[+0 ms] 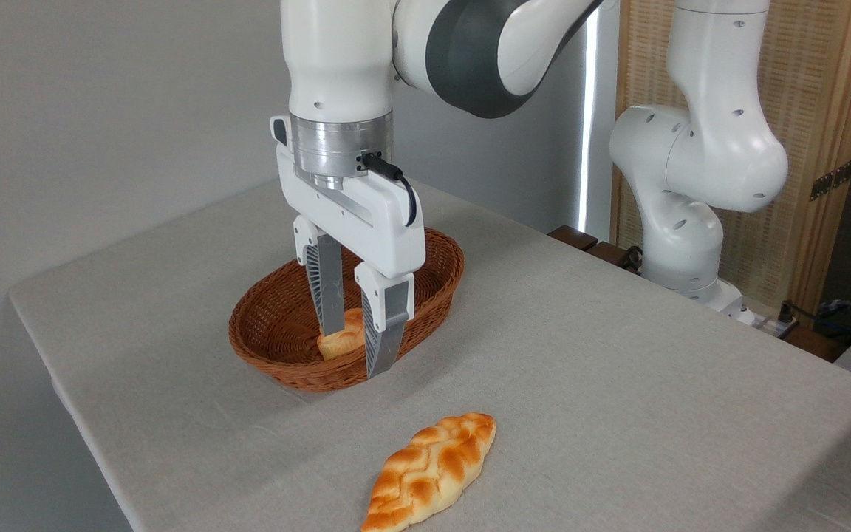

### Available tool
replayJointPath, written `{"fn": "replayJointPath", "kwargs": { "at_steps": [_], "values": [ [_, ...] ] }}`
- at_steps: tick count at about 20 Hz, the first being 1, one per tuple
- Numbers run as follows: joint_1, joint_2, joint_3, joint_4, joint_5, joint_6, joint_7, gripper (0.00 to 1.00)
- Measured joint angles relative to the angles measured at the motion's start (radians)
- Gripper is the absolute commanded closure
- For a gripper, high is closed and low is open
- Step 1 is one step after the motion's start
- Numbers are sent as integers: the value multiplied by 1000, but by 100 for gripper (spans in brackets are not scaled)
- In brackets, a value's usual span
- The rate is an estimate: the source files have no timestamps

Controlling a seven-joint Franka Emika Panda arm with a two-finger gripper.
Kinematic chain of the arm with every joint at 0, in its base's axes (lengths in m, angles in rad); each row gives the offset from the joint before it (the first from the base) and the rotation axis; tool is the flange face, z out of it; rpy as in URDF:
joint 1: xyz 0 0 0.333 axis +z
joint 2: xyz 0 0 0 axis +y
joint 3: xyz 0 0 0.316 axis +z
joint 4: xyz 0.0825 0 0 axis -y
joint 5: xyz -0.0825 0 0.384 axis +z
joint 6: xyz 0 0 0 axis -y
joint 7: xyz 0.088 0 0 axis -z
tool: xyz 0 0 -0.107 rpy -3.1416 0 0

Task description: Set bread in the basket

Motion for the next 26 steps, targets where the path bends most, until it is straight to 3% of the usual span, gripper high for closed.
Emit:
{"fn": "replayJointPath", "kwargs": {
  "at_steps": [15,26],
  "values": [
    [0,16,23,16,0,0,0,0],
    [1,72,101,13,3,13,42,0]
  ]
}}
